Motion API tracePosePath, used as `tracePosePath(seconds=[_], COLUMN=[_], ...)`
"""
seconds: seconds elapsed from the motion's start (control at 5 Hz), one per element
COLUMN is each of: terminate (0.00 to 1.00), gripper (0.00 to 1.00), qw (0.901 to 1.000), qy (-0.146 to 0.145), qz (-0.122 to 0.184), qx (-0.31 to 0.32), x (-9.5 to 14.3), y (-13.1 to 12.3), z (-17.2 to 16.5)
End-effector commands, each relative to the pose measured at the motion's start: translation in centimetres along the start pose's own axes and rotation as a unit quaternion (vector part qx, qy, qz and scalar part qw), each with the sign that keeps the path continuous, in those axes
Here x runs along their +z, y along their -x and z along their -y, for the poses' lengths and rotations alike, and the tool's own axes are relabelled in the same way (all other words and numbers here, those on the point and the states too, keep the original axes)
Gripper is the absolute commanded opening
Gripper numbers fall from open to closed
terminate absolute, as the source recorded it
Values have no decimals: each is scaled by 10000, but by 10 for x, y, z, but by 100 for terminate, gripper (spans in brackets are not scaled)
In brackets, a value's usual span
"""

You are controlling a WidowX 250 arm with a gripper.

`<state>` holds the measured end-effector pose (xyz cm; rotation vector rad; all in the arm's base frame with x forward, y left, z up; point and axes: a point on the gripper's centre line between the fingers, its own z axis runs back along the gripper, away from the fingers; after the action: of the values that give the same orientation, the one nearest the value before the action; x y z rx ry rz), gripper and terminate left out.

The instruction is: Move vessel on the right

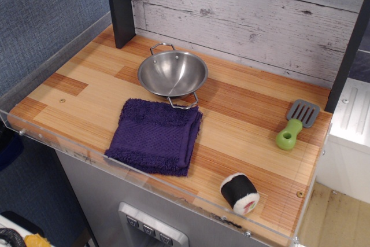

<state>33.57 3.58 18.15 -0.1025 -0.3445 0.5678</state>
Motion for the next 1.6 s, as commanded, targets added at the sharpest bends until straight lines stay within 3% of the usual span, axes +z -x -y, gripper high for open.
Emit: tracePosePath(seconds=[0.0,0.2,0.6,0.8,1.4], terminate=[0,0,0,0,0], gripper=[100,100,100,100,100], qw=[10000,9977,9969,9968,9867], qy=[0,-577,-607,-598,-1501], qz=[0,216,424,424,355], qx=[0,-291,-280,-312,-509], x=[0,4,-3,-20,-58], y=[0,-5,-21,-20,-12], z=[0,-5,8,7,-1])
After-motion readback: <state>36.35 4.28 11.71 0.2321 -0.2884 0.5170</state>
